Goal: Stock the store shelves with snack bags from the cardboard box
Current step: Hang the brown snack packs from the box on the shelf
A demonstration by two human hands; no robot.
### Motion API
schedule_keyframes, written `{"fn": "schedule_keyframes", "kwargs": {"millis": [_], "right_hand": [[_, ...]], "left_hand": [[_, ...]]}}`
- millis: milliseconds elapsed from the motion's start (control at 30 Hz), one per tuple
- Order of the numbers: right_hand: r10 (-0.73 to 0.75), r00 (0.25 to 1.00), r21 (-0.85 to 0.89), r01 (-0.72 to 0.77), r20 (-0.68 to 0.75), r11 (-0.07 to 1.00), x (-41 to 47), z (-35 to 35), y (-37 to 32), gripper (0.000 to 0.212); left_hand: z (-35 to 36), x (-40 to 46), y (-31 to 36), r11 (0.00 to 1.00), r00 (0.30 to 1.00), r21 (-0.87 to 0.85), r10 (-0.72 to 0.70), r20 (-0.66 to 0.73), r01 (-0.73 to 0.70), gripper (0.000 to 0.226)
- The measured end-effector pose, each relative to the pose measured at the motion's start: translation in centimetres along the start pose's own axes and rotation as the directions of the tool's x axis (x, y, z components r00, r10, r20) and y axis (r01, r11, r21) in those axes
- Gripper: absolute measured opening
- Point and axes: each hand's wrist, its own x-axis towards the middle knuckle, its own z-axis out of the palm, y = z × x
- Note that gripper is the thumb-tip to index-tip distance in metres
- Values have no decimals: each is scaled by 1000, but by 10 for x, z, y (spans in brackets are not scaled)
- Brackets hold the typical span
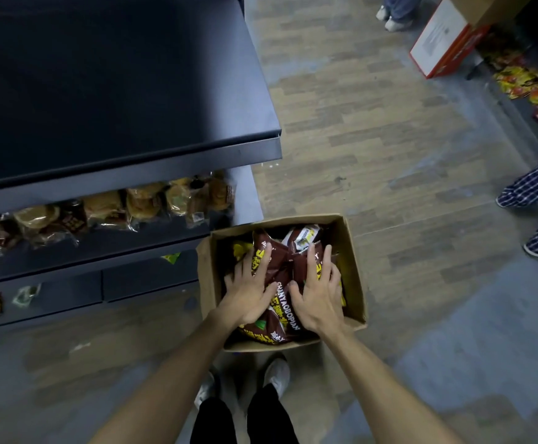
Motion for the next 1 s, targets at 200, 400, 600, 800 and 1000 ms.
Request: {"fn": "schedule_keyframes", "kwargs": {"millis": [200,400,600,800,1000], "right_hand": [[-23,996,142,11,86,990,6,-18,11,106],[151,988,277,-135,-36,951,-29,-10,0,80],[104,982,204,-71,-158,976,-29,-55,-26,72],[56,961,168,-11,-269,986,-45,-100,-81,69],[-16,930,175,86,-367,981,-76,-129,-154,61]], "left_hand": [[-17,5,-1,997,998,-75,-18,-60,13,91],[-31,-15,11,986,963,-150,-113,-245,78,77],[-69,-47,29,983,900,-181,-47,-433,-36,75],[-129,-85,35,996,838,-53,34,-544,-75,64],[-191,-136,14,991,806,-43,75,-588,-124,60]]}}
